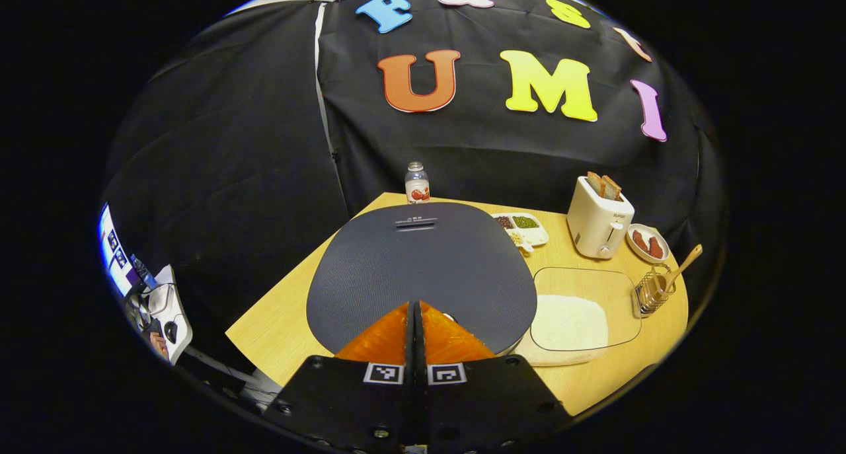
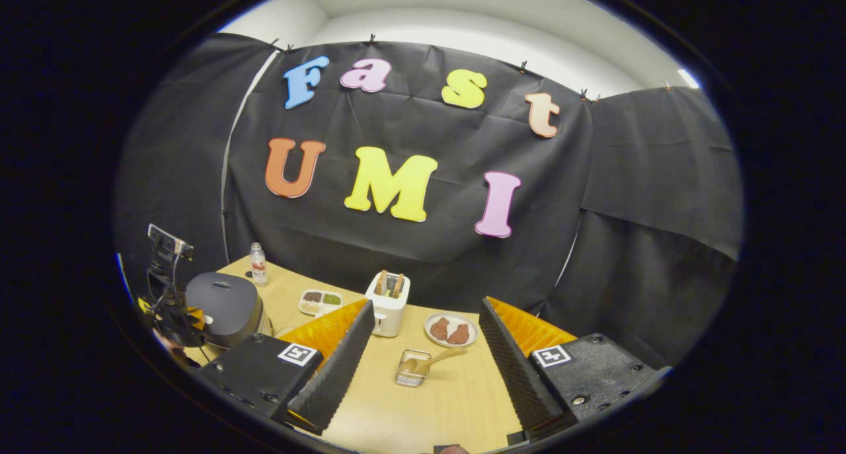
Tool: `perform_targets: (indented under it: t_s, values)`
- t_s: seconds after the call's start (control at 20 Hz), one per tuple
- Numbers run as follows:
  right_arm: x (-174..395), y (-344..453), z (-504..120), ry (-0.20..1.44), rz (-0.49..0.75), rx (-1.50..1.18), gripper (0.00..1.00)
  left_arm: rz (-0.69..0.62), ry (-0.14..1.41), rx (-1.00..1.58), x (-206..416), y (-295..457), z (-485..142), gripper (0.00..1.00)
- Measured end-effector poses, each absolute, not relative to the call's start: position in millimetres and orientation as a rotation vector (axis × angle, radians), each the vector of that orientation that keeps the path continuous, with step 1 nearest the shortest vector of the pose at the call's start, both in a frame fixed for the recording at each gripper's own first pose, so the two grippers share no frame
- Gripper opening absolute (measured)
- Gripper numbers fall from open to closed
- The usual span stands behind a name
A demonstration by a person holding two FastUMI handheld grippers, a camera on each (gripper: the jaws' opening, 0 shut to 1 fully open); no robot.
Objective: Close the left gripper, press the button to open the rice cooker; take a wooden spoon from the chopstick holder with the right hand, scoop a spoonful of rice and pour it into the rice cooker, then put the wooden spoon back into the chopstick holder.
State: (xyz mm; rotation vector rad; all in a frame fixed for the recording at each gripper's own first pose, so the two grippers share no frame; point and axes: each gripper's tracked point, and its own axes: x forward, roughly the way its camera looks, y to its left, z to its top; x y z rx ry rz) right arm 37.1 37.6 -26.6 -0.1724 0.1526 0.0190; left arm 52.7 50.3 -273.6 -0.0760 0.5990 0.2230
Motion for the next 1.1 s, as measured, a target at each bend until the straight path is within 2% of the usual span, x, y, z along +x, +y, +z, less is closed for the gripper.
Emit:
perform_targets:
  t_s: [0.4,0.7,0.85,0.9,1.0,1.1]
  values:
    - [37.4,41.8,-31.6,0.165,0.033,-0.167,1.00,0.184,0.660,-0.084,49.1,47.9,-280.2,0.01]
    - [35.7,45.5,-32.6,0.165,0.042,-0.166,1.00,0.187,0.618,-0.010,52.3,51.1,-268.7,0.00]
    - [35.6,42.8,-26.4,0.132,0.039,-0.153,1.00,0.232,0.399,0.095,67.8,65.1,-216.1,0.00]
    - [35.0,41.5,-24.4,0.117,0.037,-0.150,1.00,0.274,0.251,0.148,78.5,76.4,-179.3,0.00]
    - [33.0,40.1,-19.0,0.090,0.034,-0.139,1.00,0.298,0.084,0.159,81.4,79.6,-121.5,0.00]
    - [31.1,37.8,-18.9,0.080,0.029,-0.139,1.00,0.261,0.028,0.126,72.4,65.2,-87.7,0.00]
